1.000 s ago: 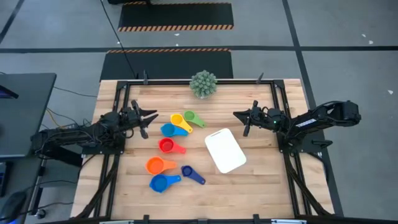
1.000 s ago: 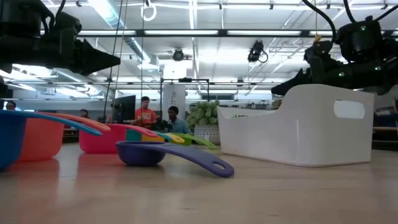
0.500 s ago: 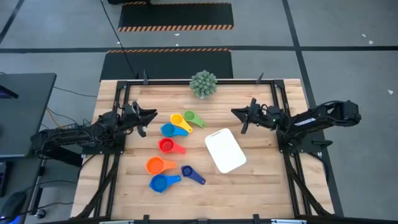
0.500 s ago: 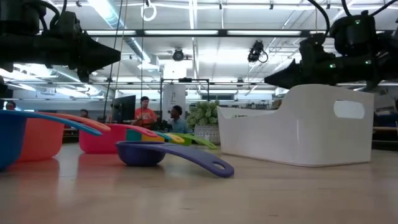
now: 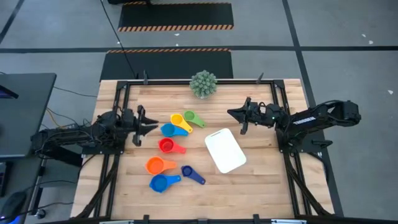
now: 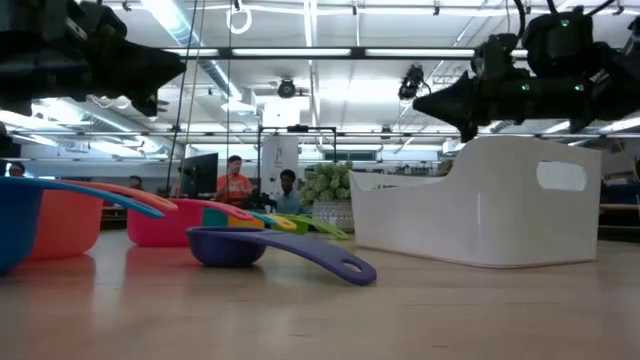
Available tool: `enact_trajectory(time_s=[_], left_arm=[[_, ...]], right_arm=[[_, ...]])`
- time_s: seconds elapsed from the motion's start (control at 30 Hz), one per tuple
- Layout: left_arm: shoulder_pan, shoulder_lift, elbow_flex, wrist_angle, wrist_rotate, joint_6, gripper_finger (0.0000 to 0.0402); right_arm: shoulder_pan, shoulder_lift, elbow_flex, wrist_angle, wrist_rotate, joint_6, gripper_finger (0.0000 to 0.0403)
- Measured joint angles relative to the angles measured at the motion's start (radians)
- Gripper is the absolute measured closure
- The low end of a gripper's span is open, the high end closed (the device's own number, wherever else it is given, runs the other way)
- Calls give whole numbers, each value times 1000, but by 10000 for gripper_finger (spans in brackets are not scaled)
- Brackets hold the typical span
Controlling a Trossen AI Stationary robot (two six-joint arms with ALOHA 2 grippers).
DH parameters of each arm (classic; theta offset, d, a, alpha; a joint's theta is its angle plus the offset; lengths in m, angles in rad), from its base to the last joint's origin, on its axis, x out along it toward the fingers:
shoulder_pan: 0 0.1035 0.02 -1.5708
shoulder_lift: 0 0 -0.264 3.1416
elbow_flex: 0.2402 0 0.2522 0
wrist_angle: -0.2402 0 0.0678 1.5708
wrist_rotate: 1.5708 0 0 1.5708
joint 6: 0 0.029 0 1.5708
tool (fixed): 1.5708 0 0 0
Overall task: Nest measuring cups in basket
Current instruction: Stack the blue measuring cup on top of the orange measuring cup
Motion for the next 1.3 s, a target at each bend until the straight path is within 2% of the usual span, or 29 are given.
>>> enact_trajectory(time_s=[0.13,0.43,0.63,1.0,1.3], left_arm=[[0,11,15,-18,0,14,306],[-81,84,67,-48,3,54,222],[-145,126,128,-129,3,69,205],[-258,166,185,-246,-51,68,204],[-364,166,186,-311,-97,5,200]], right_arm=[[3,0,88,-85,-113,-32,380],[75,2,203,-214,-104,-93,380],[171,36,275,-315,26,-105,380],[330,176,381,-321,228,-106,378],[390,312,495,-331,260,-102,331]])
